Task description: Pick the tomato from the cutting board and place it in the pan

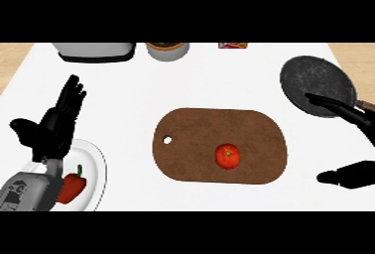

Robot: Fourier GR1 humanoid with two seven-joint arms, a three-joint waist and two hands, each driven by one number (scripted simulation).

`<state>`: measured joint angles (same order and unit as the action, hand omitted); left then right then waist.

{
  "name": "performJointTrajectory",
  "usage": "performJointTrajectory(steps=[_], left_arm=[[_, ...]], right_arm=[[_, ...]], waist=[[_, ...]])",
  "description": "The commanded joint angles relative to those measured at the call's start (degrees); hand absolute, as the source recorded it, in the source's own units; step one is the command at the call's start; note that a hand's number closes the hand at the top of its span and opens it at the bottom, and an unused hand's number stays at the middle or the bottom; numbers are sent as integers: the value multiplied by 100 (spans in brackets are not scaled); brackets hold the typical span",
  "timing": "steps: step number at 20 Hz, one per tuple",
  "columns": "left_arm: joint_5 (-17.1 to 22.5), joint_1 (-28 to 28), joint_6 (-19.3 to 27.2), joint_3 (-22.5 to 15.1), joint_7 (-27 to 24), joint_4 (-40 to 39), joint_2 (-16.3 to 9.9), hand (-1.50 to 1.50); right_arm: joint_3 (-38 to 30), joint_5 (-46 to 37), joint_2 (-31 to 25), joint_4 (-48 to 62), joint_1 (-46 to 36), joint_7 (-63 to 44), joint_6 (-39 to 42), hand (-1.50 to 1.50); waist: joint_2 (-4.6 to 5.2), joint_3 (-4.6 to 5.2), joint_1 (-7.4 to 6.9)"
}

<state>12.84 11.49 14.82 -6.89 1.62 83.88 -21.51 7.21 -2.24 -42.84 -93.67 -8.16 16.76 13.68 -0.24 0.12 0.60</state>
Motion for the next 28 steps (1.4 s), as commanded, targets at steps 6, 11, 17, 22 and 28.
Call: performJointTrajectory(steps=[6, 11, 17, 22, 28], left_arm=[[-333, 504, 98, -50, -114, -587, 451, 0], [-227, 215, -194, 241, 78, -181, 304, 0], [-257, 180, -398, 406, -68, -312, 324, 0], [-423, 25, -510, 453, -139, -276, 379, 0], [-395, 63, -760, 647, -69, -214, 370, 0]], right_arm=[[-202, 302, -478, -1265, -948, -2232, 988, -150], [104, -215, 268, -918, -1870, -2788, 1091, -150], [737, -276, 1073, -1171, -1799, -3252, 1289, -150], [983, -480, 1463, -1730, -1622, -3855, 1534, -150], [951, -978, 1685, -1616, -1279, -4115, 1691, -150]], waist=[[27, -5, -14], [28, -8, -111], [26, -10, -98], [21, -9, -71], [23, -11, -68]])
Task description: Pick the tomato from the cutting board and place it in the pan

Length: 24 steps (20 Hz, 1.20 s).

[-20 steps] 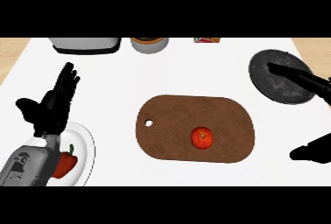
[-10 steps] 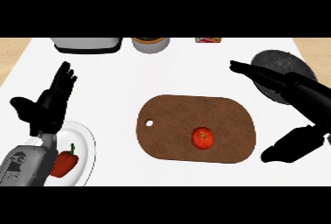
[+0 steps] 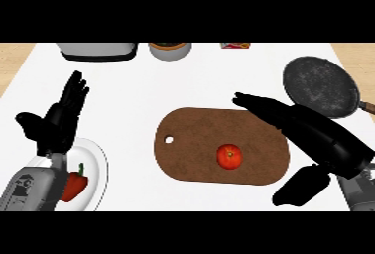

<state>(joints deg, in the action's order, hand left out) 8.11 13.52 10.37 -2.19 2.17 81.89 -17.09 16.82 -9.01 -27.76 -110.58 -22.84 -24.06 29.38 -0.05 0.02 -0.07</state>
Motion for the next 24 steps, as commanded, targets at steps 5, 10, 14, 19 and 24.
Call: performJointTrajectory(steps=[5, 10, 14, 19, 24], left_arm=[[24, -340, -313, 230, 380, 700, -140, 0], [-227, 32, -307, 282, 64, -78, 92, 0], [-267, -59, -354, 408, 29, 84, 172, 0], [-415, -293, -302, 274, 195, 384, 409, 0], [-567, 55, -352, 448, 294, 158, 380, 0]], right_arm=[[21, -921, 618, 518, -220, -306, -8, -150], [356, -1560, 714, 707, 482, 264, -15, -150], [171, -1637, 953, 1323, 32, 441, 359, -150], [-14, -1717, 966, 1555, 0, 784, 773, -150], [296, -2409, 1266, 1517, 308, 919, 629, -150]], waist=[[-2, -3, -44], [7, -2, 11], [7, -2, -12], [3, -2, -10], [3, -2, 4]])
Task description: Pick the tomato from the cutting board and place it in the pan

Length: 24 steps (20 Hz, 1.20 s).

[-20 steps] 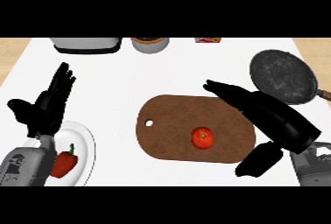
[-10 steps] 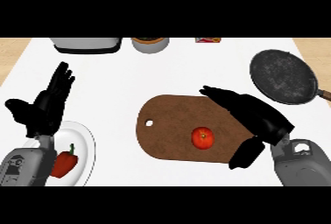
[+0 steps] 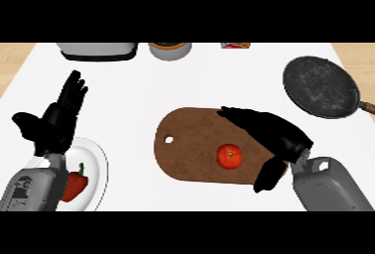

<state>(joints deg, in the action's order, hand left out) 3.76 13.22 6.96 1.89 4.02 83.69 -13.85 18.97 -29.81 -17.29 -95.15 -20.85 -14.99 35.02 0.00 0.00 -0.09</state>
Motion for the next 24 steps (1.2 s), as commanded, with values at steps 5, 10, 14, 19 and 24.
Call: performJointTrajectory(steps=[5, 10, 14, 19, 24], left_arm=[[-106, 126, -103, 166, -104, -265, 60, 0], [21, -72, -334, 289, -41, -38, 0, 0], [-272, -27, -58, 139, -60, -1, 232, 0], [-379, 271, 22, 137, 198, -80, 338, 0], [-464, 74, -126, 87, -155, -155, 453, 0]], right_arm=[[264, -871, 116, 285, -29, 52, 92, -150], [414, -1360, 250, 596, -173, 15, 171, -150], [624, -1779, 440, 940, -107, -16, 64, -150], [531, -2012, 572, 1426, -93, 486, -224, -150], [389, -2217, 880, 1434, -370, 213, 214, -150]], waist=[[1, 0, 5], [0, 0, -7], [1, 0, 0], [7, -1, -5], [3, 0, -2]])
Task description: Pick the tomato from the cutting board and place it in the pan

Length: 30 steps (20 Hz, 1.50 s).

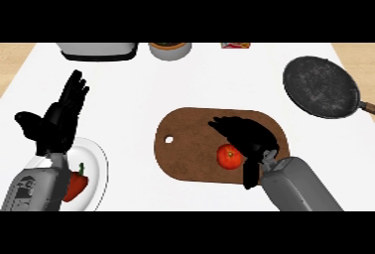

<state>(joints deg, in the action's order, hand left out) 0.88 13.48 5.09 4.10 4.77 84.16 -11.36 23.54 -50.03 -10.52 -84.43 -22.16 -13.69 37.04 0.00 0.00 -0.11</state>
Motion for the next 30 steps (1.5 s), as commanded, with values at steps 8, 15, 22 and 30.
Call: performJointTrajectory(steps=[8, 15, 22, 30], left_arm=[[-153, 18, 60, -46, 242, 214, 203, 0], [39, 66, -181, 248, 97, 53, -8, 0], [-159, 37, -132, 162, -199, -217, 179, 0], [-46, 397, -287, 232, 29, -210, -5, 0]], right_arm=[[8, -630, 175, 825, 5, 458, -15, -150], [393, -861, 710, 1275, -380, 882, -260, 150], [-83, -1020, -145, 1373, -154, 2021, -454, 150], [-640, -425, 1041, 2188, -565, -1786, -2082, 150]], waist=[[-2, 0, 1], [2, 0, -38], [-1, 0, 15], [44, -4, -123]])
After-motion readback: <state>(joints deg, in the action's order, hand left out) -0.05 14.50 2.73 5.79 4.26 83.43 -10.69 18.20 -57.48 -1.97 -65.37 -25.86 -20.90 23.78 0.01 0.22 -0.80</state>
